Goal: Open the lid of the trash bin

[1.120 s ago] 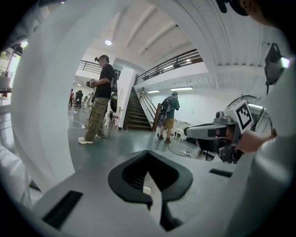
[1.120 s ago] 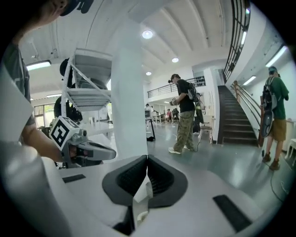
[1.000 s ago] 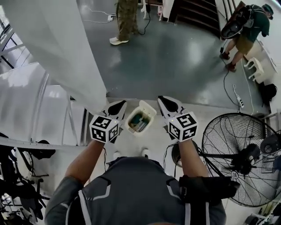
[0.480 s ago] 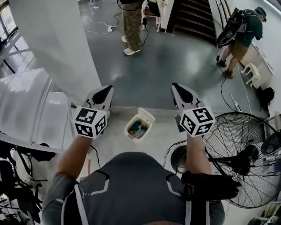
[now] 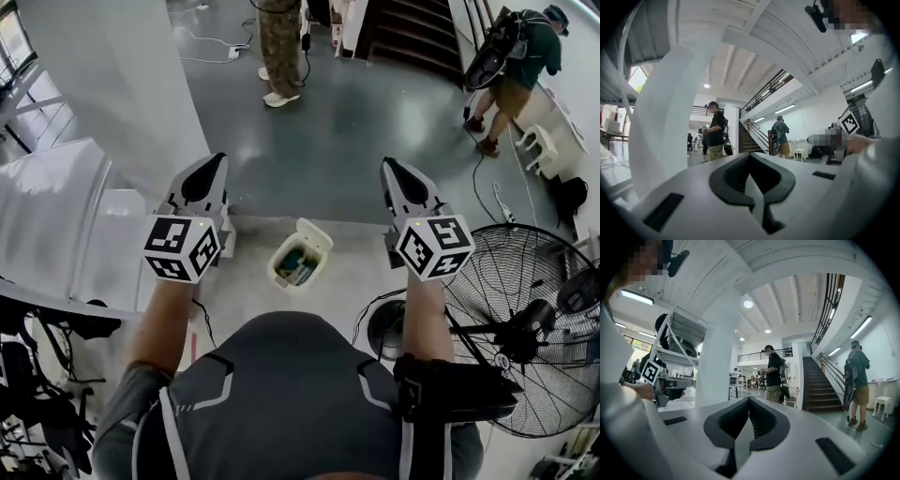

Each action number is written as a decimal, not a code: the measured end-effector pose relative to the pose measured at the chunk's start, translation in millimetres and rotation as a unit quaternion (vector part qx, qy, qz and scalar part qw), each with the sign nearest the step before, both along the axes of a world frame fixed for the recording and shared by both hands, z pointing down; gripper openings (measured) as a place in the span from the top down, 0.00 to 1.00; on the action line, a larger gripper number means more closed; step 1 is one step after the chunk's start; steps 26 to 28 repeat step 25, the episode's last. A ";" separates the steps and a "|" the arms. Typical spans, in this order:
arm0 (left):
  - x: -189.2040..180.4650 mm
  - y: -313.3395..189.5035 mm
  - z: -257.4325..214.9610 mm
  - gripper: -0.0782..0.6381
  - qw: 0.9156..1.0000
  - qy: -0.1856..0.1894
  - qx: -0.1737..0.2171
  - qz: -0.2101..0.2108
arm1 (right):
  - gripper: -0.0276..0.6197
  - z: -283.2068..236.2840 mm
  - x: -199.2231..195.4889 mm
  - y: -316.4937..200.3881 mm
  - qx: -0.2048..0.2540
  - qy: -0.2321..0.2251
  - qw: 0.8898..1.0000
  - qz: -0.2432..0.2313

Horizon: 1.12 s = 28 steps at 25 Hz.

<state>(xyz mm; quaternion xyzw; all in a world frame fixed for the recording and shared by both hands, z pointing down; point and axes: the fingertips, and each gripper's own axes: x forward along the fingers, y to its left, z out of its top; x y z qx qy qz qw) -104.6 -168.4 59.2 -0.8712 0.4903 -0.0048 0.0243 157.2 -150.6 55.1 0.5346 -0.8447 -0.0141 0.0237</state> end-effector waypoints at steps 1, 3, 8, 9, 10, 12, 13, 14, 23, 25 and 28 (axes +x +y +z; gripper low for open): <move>0.6 0.5 -0.1 0.88 1.000 -0.003 0.001 0.002 | 0.92 1.2 0.4 0.3 -0.001 0.000 1.000 0.002; 1.1 1.3 -0.5 0.88 1.000 -0.004 -0.002 0.001 | 0.92 2.2 0.2 1.5 -0.002 0.007 1.000 0.006; 5.5 4.3 0.5 0.88 0.999 0.028 -0.017 0.010 | 0.92 1.4 3.9 5.9 -0.006 0.001 1.000 0.009; 6.2 5.4 0.6 0.88 0.999 0.037 -0.019 0.017 | 0.92 1.9 4.6 6.0 -0.008 -0.002 1.000 0.011; 6.4 6.6 1.2 0.88 0.999 0.040 -0.021 0.021 | 0.92 2.6 5.0 6.2 -0.009 -0.002 1.000 0.013; 5.9 8.4 3.0 0.88 0.999 0.033 -0.022 0.020 | 0.92 4.7 5.4 7.1 -0.011 0.003 1.000 0.016; 5.8 9.1 3.9 0.88 0.999 0.029 -0.023 0.018 | 0.92 5.9 5.7 7.4 -0.011 0.005 1.000 0.016; 5.9 9.6 4.7 0.88 0.999 0.028 -0.024 0.017 | 0.92 7.0 6.0 7.4 -0.013 0.005 1.000 0.016; 9.0 8.5 9.9 0.88 0.999 0.018 -0.033 0.016 | 0.92 10.7 1.5 -1.2 -0.016 0.003 1.000 0.008; 8.8 7.6 11.9 0.88 0.999 0.011 -0.034 0.013 | 0.92 11.4 1.2 -2.3 -0.016 0.002 1.000 0.006; 8.8 7.6 11.9 0.88 0.999 0.011 -0.034 0.013 | 0.92 11.4 1.2 -2.3 -0.016 0.002 1.000 0.006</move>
